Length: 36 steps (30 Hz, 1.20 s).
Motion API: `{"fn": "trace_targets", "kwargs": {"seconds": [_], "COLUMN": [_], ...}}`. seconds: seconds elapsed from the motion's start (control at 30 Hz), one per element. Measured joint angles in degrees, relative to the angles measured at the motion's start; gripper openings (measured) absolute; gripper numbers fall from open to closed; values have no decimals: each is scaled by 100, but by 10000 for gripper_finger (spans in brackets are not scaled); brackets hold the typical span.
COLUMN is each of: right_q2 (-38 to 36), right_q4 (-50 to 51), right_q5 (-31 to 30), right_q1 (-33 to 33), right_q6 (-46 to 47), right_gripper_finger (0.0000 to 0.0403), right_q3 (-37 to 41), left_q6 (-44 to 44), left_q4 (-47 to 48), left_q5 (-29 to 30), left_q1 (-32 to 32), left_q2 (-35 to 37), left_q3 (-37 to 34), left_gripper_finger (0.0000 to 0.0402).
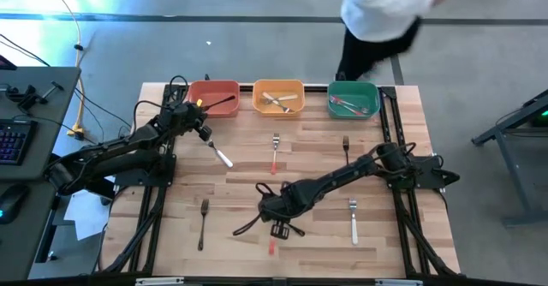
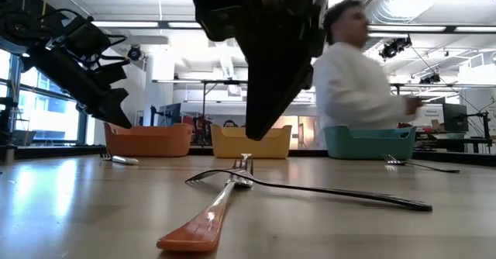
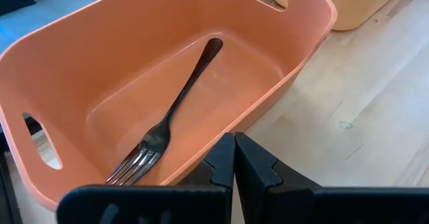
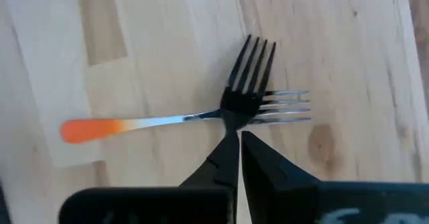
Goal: Sort silverware by color (type)
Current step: Put the bottom right black fork into the orange bin
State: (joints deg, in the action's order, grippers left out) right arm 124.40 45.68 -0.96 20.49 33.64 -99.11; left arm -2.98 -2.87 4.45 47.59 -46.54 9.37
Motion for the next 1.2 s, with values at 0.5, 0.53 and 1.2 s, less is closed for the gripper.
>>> {"fn": "trace_targets", "kwargs": {"seconds": [0.5,0.53,1.2], "right_q2": [421,448,463], "right_q4": [-338,-328,-67], "right_q5": [-295,-319,-351], "right_q1": [153,141,76], "right_q6": [411,457,-389], "right_gripper_finger": [143,143,3], "right_q3": [81,81,-6], "left_q6": [-5,-5,-11], "left_q4": [-2,-2,72], "left_q5": [-2,0,-374], "left_q1": [-2,-2,-2], "left_q2": [0,0,-4], "left_q3": [-2,-2,-9], "left_gripper_finger": [0,0,0]}}
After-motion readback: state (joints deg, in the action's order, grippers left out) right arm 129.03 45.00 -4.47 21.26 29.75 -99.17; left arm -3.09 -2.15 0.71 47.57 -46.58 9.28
